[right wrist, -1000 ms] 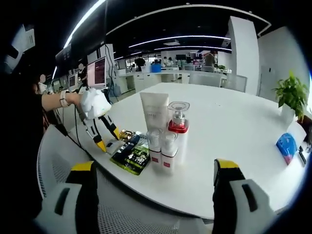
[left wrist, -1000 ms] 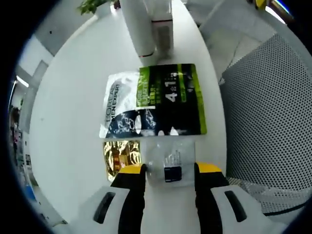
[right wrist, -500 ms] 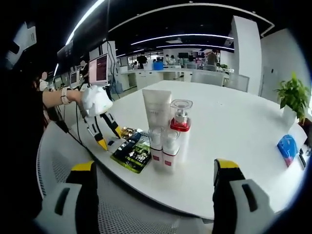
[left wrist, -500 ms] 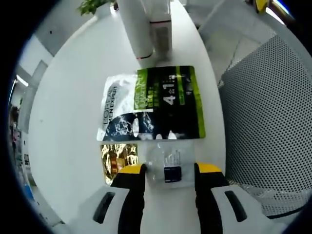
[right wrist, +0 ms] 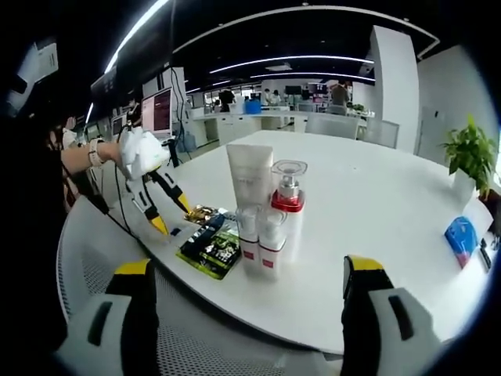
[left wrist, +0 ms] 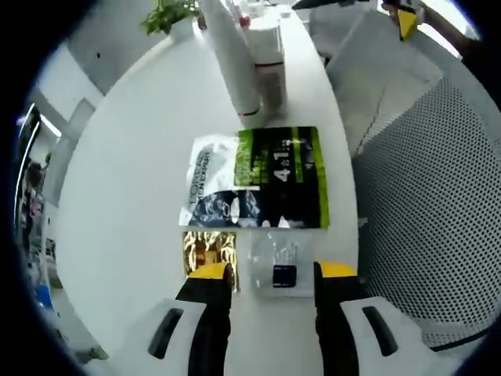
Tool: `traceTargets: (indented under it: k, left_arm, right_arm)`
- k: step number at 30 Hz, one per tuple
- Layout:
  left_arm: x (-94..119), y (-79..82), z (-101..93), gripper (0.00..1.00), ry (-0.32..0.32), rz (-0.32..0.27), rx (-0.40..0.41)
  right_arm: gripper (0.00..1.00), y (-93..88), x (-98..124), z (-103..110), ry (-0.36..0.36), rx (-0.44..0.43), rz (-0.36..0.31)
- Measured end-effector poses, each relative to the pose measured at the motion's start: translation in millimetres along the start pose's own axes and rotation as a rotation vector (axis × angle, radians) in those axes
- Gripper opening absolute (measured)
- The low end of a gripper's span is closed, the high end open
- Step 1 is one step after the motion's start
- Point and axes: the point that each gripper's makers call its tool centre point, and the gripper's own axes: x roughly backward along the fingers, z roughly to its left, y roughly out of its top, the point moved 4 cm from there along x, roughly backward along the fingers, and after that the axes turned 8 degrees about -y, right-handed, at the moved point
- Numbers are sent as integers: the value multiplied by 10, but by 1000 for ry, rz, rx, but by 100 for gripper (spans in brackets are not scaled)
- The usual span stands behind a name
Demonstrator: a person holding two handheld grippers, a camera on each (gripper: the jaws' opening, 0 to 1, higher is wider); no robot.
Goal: Arrange the skincare products in the storage area until every visible bottle or jar stands upright without overlapping.
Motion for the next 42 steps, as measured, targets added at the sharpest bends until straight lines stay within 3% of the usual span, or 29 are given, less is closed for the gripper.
traceTargets:
  k: [4,5,13,18,21,26,29,32,35,40,42]
  left_arm:
    - [213,85,-61,41,27,-140,111]
    - [306,127,-128,41,30,-218,164]
    - [681,169,-302,46,172,-412,287]
    - [994,176,-410,51,391,-644,445]
    - [1150,188,-451,59,534,-781,467]
    - [1320,190,-576,72,664,-944,521]
    - [1328,126,-606,78,737,-994,545]
    - [1220,122,-652,88,732,-1005,566]
    - [1247,176,-649,84,809,-979,500]
    - [1182,384,-537,84,760,-1008,470]
    - [1058,440,-520,88,720,-1002,507]
  right_arm:
    - [100,10,-5,9,11,-2,-9]
    - [100,10,-6,10,13,-2,-9]
    - [100,25,0,77,56,38,-9]
    - [100,80,-22,67,67,75,-40]
    - [100,100,-69,-7,57,94,-45]
    - [100,123,-63,-72,29,140,-77]
    - [100,142,-28,-109,7,121,-102]
    - [100,186,12,-102,13,99,-134]
    - [100,247,47,-79,19,107,-184]
    - [100,245,84,-109,9,143,-195]
    - [100,209,95,-160,4,142,-198]
